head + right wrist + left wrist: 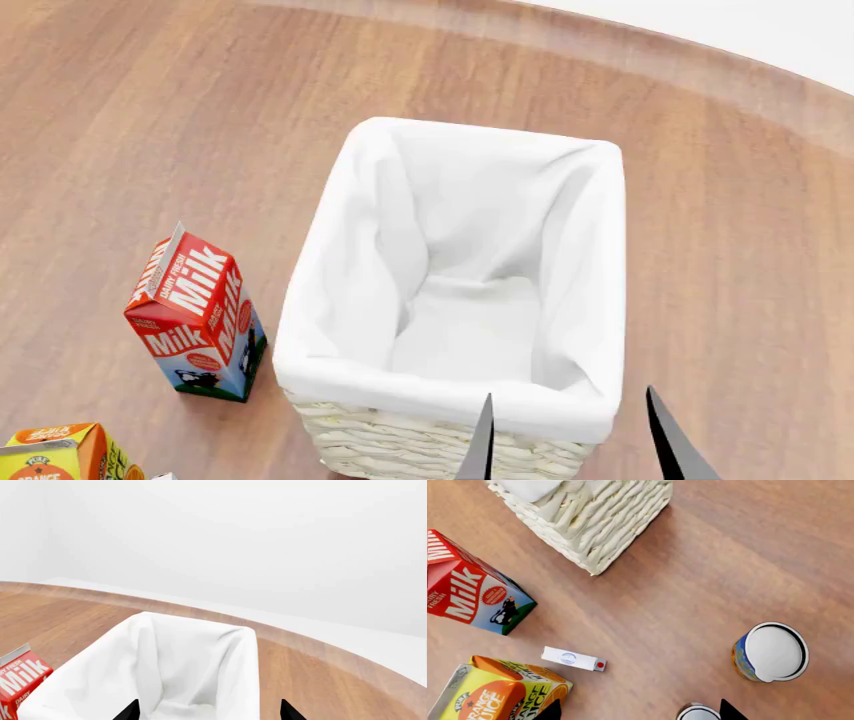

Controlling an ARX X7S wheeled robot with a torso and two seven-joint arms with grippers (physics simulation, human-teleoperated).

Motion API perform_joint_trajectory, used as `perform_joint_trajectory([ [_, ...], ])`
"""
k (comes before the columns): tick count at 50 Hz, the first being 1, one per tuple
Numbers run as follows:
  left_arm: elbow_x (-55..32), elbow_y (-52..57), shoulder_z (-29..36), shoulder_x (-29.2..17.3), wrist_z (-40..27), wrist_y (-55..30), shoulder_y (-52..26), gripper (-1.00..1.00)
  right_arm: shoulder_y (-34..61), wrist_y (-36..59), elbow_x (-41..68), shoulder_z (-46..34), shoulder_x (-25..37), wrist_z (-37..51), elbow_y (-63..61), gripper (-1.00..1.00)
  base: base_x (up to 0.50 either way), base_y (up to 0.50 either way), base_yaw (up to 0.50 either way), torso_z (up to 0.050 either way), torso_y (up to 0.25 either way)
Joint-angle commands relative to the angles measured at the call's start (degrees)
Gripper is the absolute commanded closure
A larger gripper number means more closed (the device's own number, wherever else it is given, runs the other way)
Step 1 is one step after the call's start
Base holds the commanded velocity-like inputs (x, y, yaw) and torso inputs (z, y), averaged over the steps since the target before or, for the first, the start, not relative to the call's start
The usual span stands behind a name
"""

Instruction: Pick up the tomato sauce, and put it in the basket.

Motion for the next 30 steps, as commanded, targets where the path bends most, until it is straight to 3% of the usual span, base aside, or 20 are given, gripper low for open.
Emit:
perform_joint_trajectory([
  [1, 3.3, 0.4, 6.0, 1.3, 0.4, -1.4, -1.7, -1.00, -0.1, -0.3, 0.4, 0.2, 0.3, 0.3, 0.1, -1.00, 0.00, 0.00, 0.00, 0.000, 0.000],
  [6, 6.3, -0.4, 8.1, 1.3, 0.0, 0.3, 2.2, -1.00, 0.0, -0.3, 0.4, -0.1, 0.3, 0.4, 0.1, -1.00, 0.00, 0.00, 0.00, 0.000, 0.000],
  [30, 12.8, -3.2, 15.1, 4.6, 0.6, 1.7, 4.0, -1.00, 0.4, -0.2, 0.6, -1.0, 0.7, 1.1, 0.2, -1.00, 0.00, 0.00, 0.00, 0.000, 0.000],
])
